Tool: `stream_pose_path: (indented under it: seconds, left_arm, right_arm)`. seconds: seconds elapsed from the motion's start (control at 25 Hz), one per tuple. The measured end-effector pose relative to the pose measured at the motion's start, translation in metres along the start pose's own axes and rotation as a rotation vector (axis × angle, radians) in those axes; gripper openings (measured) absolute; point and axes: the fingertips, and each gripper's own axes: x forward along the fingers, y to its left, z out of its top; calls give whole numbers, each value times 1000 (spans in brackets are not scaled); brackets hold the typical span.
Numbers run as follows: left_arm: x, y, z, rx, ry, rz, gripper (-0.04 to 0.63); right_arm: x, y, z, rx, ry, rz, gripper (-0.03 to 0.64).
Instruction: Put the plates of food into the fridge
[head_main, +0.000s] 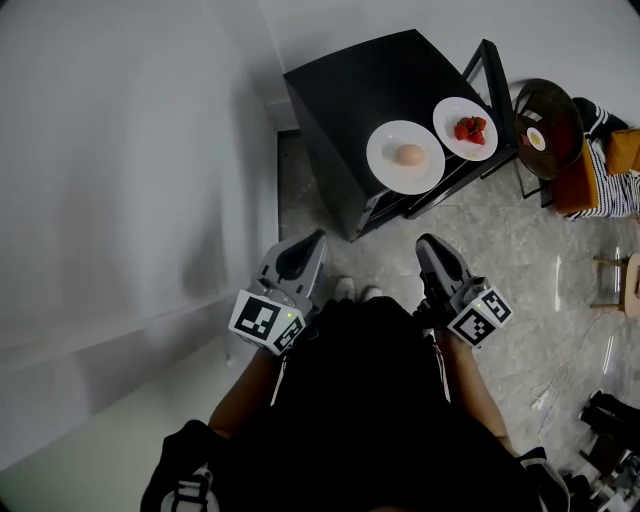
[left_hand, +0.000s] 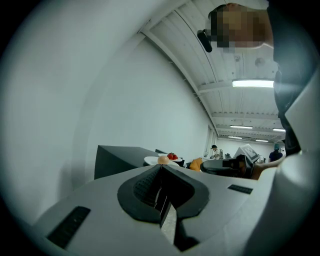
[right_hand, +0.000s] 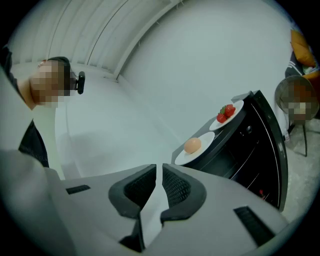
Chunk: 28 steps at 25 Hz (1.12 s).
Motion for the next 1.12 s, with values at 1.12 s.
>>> stream_pose_path:
  seconds: [1.12]
  left_arm:
    - [51,-6,-2,21,50,41,23]
  right_arm:
    - [48,-90,13,342,-12,2,91]
